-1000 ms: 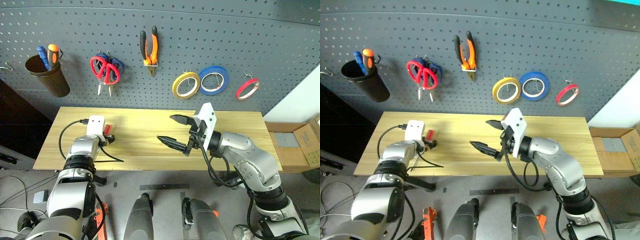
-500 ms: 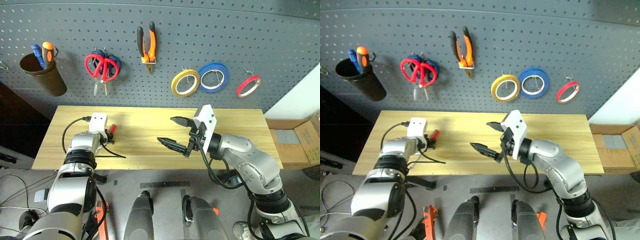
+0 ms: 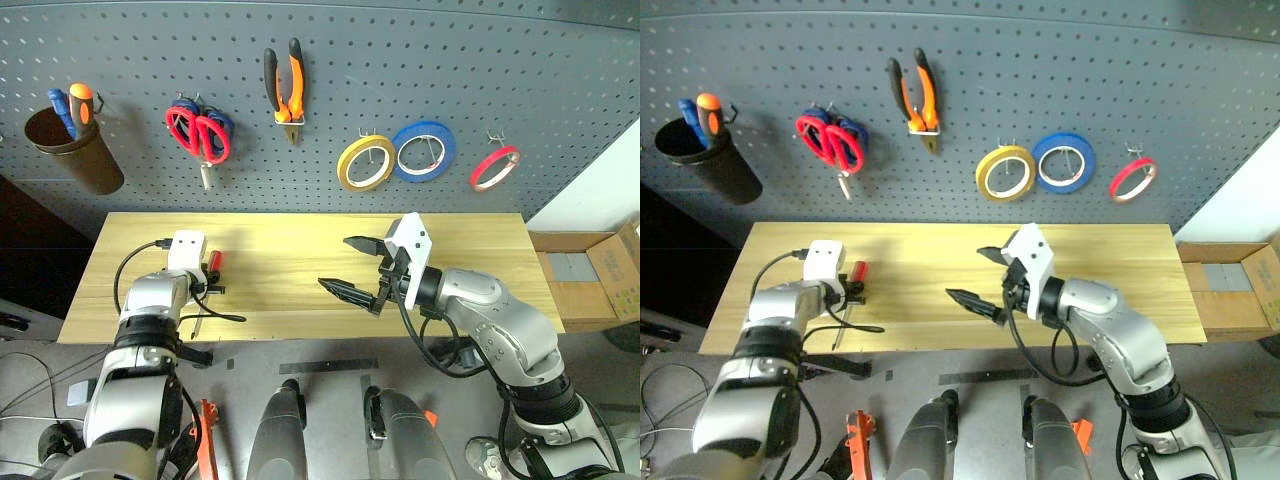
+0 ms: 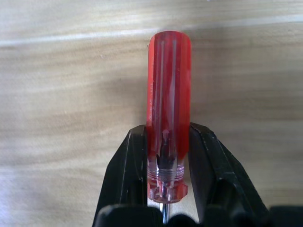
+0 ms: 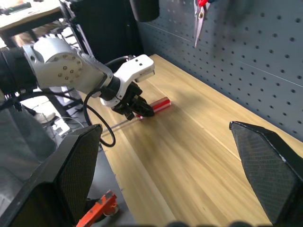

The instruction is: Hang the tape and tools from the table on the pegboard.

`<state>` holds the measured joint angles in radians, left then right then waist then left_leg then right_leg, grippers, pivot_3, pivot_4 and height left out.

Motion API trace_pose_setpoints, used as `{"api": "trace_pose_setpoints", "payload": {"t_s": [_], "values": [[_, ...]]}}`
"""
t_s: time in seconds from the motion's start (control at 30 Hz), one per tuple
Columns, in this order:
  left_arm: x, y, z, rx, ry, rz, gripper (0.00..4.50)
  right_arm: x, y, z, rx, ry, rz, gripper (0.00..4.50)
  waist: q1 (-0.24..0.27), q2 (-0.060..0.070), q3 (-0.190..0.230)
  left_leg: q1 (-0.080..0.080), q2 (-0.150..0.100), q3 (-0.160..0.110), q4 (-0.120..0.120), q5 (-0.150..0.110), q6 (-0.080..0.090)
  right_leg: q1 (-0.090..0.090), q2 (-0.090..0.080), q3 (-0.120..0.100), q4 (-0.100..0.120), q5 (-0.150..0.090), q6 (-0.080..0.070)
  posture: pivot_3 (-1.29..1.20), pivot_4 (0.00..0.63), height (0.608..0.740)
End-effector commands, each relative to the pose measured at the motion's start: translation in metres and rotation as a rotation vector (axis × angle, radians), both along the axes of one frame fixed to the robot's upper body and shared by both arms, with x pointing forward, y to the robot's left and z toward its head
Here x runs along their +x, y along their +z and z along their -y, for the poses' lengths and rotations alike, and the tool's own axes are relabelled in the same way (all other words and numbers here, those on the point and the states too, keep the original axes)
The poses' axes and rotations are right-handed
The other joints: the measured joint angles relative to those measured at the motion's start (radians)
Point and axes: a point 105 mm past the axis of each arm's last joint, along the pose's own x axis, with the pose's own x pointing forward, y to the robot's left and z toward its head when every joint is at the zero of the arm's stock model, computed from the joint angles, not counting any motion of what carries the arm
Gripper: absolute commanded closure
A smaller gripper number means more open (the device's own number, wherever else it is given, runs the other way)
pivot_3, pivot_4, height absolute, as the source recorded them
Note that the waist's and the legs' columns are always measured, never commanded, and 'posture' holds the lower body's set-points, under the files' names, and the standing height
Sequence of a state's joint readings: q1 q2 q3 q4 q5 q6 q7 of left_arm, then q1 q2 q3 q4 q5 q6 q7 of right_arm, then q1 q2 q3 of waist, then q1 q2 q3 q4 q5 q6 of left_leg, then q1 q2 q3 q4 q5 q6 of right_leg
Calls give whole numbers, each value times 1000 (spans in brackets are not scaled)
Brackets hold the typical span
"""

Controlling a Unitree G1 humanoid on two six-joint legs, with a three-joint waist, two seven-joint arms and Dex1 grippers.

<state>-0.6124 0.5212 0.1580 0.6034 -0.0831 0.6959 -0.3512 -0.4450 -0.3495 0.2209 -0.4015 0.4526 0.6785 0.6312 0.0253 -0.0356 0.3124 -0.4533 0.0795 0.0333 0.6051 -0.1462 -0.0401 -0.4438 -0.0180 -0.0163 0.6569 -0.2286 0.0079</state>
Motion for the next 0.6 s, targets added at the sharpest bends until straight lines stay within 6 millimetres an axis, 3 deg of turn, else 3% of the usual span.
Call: {"api": "trace_pose_setpoints", "payload": {"t_s": [0.03, 0.2, 0.4, 0.6], "values": [[5, 56, 5, 1, -80, 289, 3644, 1, 19, 1, 46, 36, 76, 0, 2, 0, 0, 0, 0, 0, 0, 0, 0, 0, 0, 0, 0, 0, 0, 151, 324, 740], [-9, 127, 12, -44, -65, 774, 3644, 1, 43, -4, 136, 126, 127, 0, 25, -1, 0, -2, 0, -1, -2, 0, -1, -1, 0, -1, -2, 0, 0, 188, 288, 740], [-25, 177, -11, 64, 16, 1003, 3644, -8, 92, -12, 295, 207, 243, 0, 33, -2, -2, -2, 0, 1, -6, 0, -1, 1, 2, -2, -10, 2, 4, 216, 250, 740], [-29, 215, -13, 150, -7, 1161, 3644, -6, 113, -19, 339, 212, 317, 0, 56, -5, -6, -2, -1, 1, -7, -1, -1, 1, 6, -2, -12, 3, 5, 230, 226, 740]]}}
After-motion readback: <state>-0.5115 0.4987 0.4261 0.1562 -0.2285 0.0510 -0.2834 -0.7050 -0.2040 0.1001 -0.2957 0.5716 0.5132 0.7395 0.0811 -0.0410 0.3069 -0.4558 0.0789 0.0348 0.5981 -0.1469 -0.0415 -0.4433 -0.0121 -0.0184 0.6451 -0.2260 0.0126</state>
